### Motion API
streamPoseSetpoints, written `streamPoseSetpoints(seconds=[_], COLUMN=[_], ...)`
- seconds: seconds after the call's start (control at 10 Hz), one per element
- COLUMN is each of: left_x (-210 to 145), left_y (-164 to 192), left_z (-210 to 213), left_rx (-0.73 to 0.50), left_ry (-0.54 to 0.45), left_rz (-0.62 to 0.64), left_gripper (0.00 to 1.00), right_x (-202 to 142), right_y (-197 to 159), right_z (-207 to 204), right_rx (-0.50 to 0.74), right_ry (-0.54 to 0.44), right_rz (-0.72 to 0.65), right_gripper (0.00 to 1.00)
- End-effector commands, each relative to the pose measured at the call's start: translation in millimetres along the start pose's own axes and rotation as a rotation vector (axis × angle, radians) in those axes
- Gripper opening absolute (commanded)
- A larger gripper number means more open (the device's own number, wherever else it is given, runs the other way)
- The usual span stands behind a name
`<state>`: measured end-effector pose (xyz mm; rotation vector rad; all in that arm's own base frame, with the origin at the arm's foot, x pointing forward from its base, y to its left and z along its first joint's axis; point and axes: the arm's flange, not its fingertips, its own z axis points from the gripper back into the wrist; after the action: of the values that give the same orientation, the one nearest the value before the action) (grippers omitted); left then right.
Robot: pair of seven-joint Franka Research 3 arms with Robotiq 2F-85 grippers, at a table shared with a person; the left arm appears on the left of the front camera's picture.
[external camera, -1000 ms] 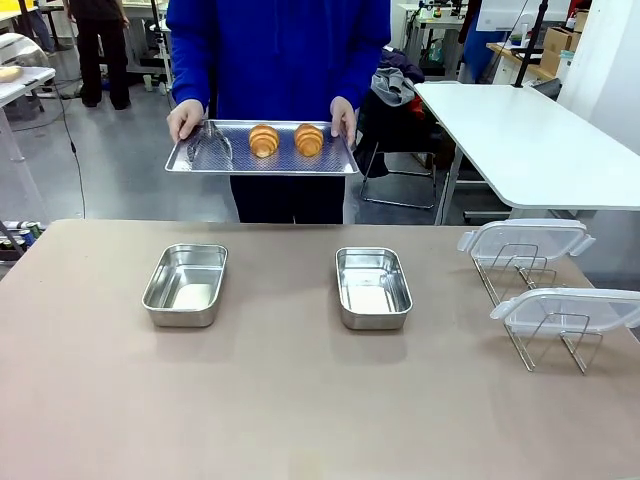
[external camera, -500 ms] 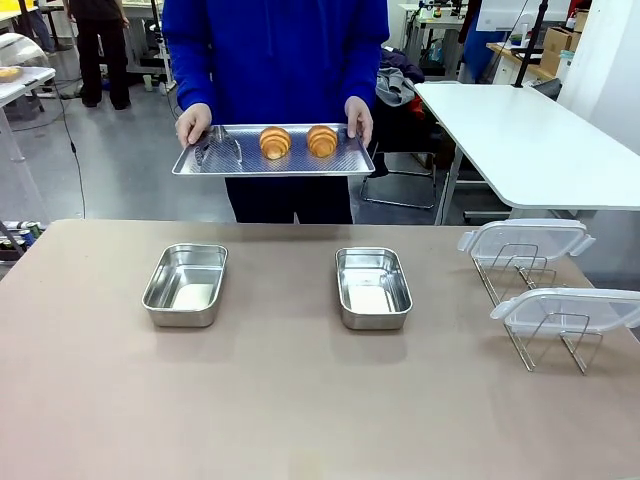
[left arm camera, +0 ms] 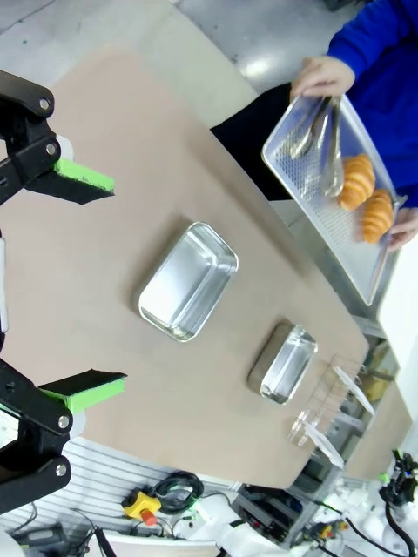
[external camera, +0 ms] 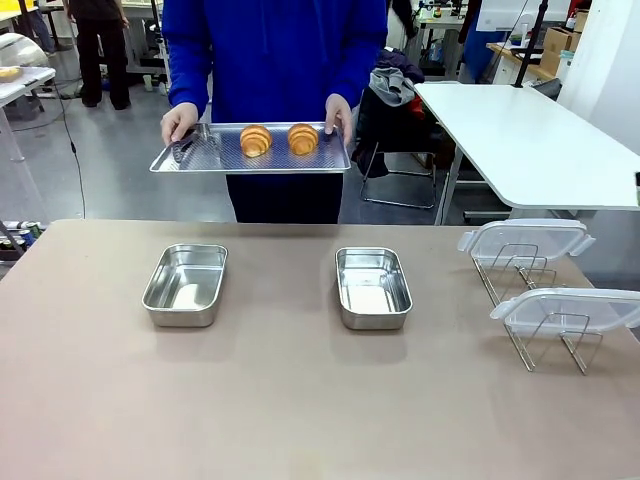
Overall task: Place the bread in airtight containers.
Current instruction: Lift both Airtight Container.
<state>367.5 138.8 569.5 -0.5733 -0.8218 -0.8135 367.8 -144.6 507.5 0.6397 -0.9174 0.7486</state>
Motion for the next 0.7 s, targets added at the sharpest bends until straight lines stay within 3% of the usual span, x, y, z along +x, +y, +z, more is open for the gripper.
streamPoseSetpoints(seconds=[0.0, 0.3, 0.5, 0.6], left_x=[62.8, 141.3, 156.1, 149.6], left_y=[7.0, 7.3, 8.1, 12.6], left_z=[-18.3, -80.8, -124.4, -135.7], left_rx=[0.009, 0.132, 0.266, 0.337], left_ry=[0.150, 0.344, 0.481, 0.503], left_rz=[0.114, 0.315, 0.524, 0.625], left_gripper=[1.00, 1.00, 1.00, 1.00], right_x=[73.3, 145.0, 153.0, 146.9], right_y=[8.0, 51.3, 79.8, 88.0], right_z=[-41.3, -128.2, -187.6, -212.5], right_rx=[-0.011, -0.104, -0.246, -0.331], right_ry=[0.111, 0.413, 0.561, 0.602], right_rz=[-0.055, -0.169, -0.289, -0.343], right_gripper=[1.00, 1.00, 1.00, 1.00])
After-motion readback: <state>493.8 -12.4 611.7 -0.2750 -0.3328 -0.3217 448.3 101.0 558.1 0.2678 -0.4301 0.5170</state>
